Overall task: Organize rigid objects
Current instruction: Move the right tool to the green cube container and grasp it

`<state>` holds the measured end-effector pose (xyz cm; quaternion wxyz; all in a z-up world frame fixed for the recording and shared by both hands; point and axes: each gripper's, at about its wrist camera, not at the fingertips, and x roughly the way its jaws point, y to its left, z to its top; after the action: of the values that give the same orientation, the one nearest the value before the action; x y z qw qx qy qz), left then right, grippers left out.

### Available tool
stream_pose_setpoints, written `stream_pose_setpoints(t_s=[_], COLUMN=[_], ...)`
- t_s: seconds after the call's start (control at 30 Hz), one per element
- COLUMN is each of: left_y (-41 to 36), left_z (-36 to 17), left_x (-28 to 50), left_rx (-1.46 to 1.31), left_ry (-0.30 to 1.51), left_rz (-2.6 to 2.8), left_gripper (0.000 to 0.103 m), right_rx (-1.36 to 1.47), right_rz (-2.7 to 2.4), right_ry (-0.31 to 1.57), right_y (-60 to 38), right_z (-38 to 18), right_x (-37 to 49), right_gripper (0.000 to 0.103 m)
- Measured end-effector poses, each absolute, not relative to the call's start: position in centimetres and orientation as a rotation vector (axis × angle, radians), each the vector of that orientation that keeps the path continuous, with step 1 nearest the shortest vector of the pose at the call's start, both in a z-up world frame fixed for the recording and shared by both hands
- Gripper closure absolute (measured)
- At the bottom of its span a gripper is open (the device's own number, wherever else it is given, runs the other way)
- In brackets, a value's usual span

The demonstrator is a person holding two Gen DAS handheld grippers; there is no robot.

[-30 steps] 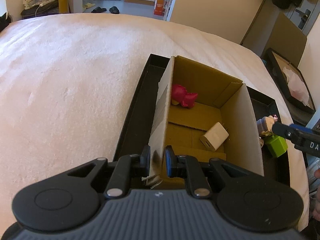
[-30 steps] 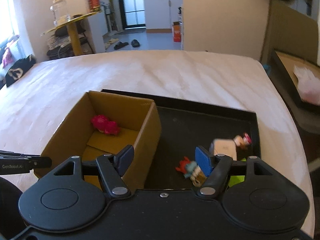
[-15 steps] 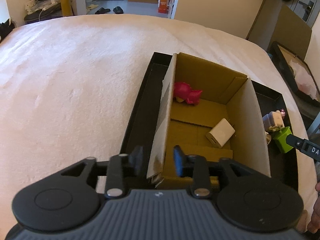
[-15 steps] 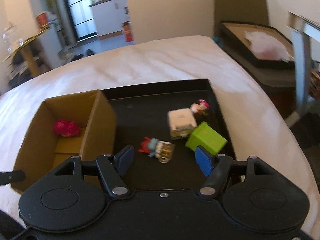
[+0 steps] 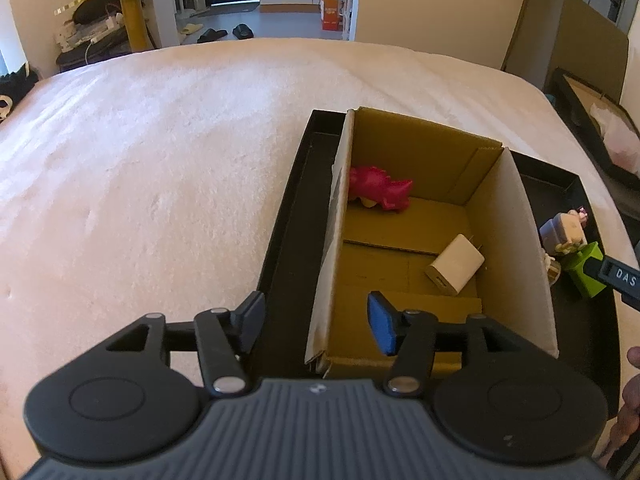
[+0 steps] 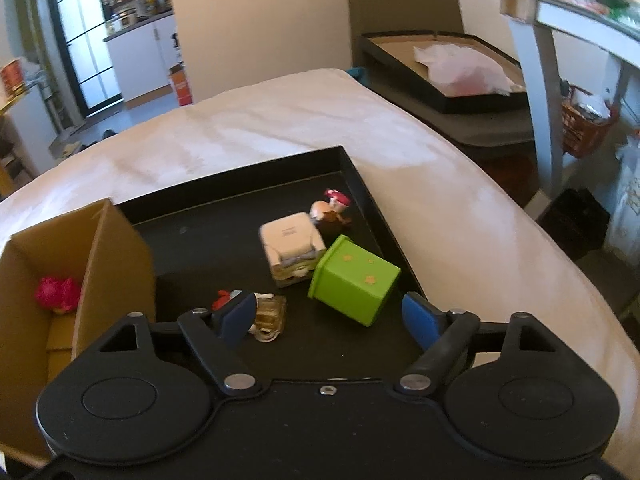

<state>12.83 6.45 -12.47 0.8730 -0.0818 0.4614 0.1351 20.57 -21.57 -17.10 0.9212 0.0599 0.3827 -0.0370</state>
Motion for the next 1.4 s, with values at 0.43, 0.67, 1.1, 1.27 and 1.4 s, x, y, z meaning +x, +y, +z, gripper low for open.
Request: stream_pose_setpoints(t_s=[0.43, 0.67, 1.1, 1.27, 1.4], left_y=[6.1, 5.9, 6.2, 6.5, 6.6], left_z=[-12.9, -13.0, -12.9, -12.8, -12.7], left_x=[13.3, 13.5, 13.3, 13.2, 13.1], left_rx=[-0.15, -0.139, -0.154, -0.175, -0.184], left_ry=[0.98, 0.982, 0.973, 0.969, 0.962], left_rz=[0.289, 0.289, 0.286, 0.282, 0.279], left_gripper=[0.047, 0.047, 0.047, 0.047, 0.047], right_rx=[0.221, 0.227, 0.21, 0.199, 0.188], right_rz=[-0.175, -0.173, -0.134, -0.113, -0.079], right_ry=[0.793, 0.822, 0.803, 0.796, 0.785], right_y=[-23.0, -22.7, -22.7, -22.7, -22.5], right_z=[-19.8, -20.7, -19.3, -18.4, -17.4], right_x=[23.3, 23.8, 22.7, 21.9, 21.3], right_gripper=[0.025, 0.045, 0.048, 0.048, 0.048])
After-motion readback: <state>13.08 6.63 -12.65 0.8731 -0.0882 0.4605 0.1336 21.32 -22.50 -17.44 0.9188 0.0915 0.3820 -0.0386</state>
